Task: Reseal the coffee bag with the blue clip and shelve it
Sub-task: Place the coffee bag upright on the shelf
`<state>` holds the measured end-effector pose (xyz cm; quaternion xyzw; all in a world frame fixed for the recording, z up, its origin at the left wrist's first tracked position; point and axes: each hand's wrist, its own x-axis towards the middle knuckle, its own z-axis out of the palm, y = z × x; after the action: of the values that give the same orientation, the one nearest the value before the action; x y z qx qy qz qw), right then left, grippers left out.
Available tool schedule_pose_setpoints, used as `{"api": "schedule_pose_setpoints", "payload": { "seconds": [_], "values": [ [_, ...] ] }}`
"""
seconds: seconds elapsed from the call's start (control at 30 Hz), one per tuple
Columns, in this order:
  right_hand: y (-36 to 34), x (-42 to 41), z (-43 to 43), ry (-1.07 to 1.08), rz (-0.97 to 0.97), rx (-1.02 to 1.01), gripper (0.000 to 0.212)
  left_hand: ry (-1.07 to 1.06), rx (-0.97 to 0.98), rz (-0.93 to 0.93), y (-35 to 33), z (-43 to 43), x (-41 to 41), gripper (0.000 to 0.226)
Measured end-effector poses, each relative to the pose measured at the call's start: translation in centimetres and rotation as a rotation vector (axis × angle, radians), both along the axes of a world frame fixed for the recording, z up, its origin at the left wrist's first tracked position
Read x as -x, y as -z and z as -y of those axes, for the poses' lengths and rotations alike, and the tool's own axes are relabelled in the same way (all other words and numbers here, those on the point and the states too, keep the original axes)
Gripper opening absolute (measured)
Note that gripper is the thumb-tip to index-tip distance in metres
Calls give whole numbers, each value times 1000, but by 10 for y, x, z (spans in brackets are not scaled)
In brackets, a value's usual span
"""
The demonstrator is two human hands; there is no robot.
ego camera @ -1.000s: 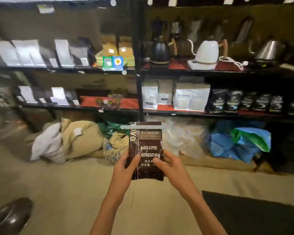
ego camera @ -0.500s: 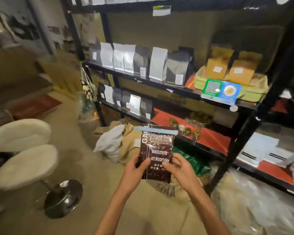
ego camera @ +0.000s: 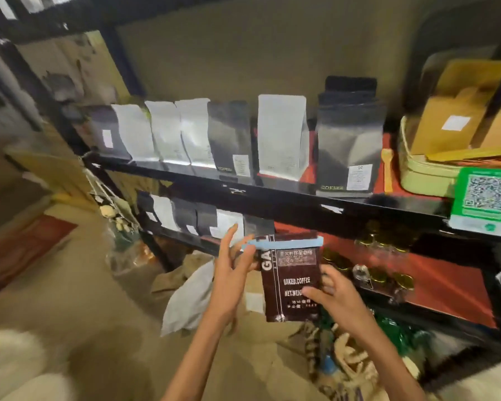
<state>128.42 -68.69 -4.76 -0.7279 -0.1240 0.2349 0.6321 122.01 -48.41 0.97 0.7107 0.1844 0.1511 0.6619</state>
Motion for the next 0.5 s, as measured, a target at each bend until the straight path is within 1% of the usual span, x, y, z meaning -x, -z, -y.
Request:
{"api": "schedule_pose_setpoints", "payload": {
  "seconds": [0.07,0.1,0.17,0.2,0.27,0.3,0.33,0.4,0.43,0.5],
  "values": [
    [15,-20,-19,29,-36,56,43,71,-122,-54,8,-27,-44,24],
    [22,-30,-29,48,-55,67,43,114,-164,-69,14,-36,-65,16],
    [31,-49,-47,61,-83,114,42,177,-186,-100,33,-49,-101,23],
    [41,-62,-55,84,-89,136,46,228,-192,-106,46,-57,-118,25],
    [59,-83,-63,161,-80,178,53,344,-225,-109,70,-71,-143,25],
    [66,-91,-67,201,-73,193,52,424,-272,-106,81,-80,-154,24],
    [75,-99,-70,233,-47,227,49,516,-359,-78,91,-90,-166,24],
    [93,-111,-72,312,-6,245,43,644,-624,47,112,-113,-191,25],
    [102,-116,-73,365,5,235,41,662,-761,139,122,-124,-205,27],
    [119,-126,-72,443,61,216,41,618,-1010,285,134,-144,-228,33]
  ]
}}
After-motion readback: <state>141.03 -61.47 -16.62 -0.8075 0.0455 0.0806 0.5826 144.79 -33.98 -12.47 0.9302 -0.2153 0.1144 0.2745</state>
